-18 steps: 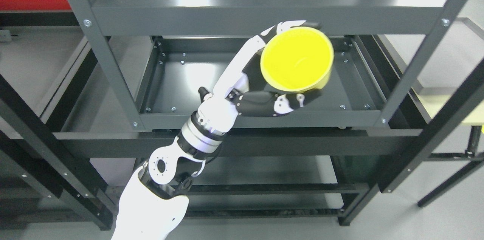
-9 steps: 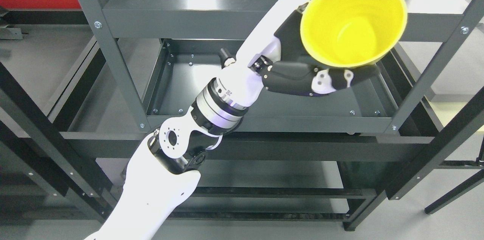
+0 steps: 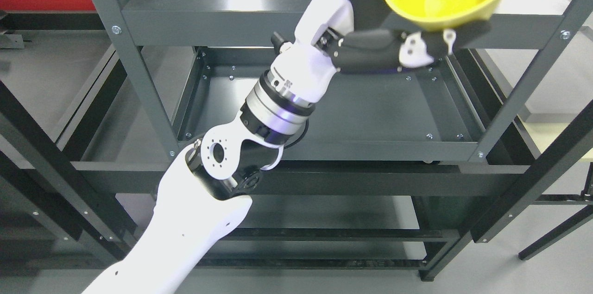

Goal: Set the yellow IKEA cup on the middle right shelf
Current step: 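Set the cup down on the shelf and open the left hand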

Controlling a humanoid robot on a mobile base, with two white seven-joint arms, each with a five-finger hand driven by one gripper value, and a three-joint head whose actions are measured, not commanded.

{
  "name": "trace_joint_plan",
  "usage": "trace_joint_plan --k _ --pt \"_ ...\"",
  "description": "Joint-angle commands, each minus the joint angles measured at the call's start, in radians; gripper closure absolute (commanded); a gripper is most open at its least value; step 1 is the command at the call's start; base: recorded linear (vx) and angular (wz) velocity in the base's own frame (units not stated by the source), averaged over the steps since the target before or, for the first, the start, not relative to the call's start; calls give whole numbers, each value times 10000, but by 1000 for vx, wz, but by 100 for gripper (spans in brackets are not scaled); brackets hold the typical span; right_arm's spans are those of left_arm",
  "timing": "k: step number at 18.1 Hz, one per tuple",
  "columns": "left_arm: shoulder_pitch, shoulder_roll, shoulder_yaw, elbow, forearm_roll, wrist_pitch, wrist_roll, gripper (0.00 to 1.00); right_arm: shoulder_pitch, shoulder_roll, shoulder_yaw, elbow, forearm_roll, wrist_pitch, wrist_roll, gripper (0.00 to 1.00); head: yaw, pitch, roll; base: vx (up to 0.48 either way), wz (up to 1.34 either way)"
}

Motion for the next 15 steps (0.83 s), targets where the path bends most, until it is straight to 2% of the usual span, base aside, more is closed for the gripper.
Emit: trace_joint_plan --k 1,5,7,8,13,15 --pt "-1453 175 175 243 588 1926 2300 100 137 -175 169 0 -245 8 7 1 0 0 0 6 13" --pt "-2756 175 283 1391 1400 4016 3793 100 137 -175 169 0 -245 8 7 1 0 0 0 0 0" --pt "-3494 175 544 2447 2777 5563 4023 100 137 -175 169 0 -245 8 7 1 0 0 0 0 0" --pt "-3709 175 560 3121 3193 5964 4267 100 137 -175 169 0 -245 8 7 1 0 -1 0 0 0" --pt "-3880 175 484 5441 3351 6229 4239 98 137 -175 169 0 -245 8 7 1 0 0 0 0 0" --pt "-3849 175 453 5948 3336 6214 4117 92 137 -175 169 0 -245 8 7 1 0 -1 0 0 0"
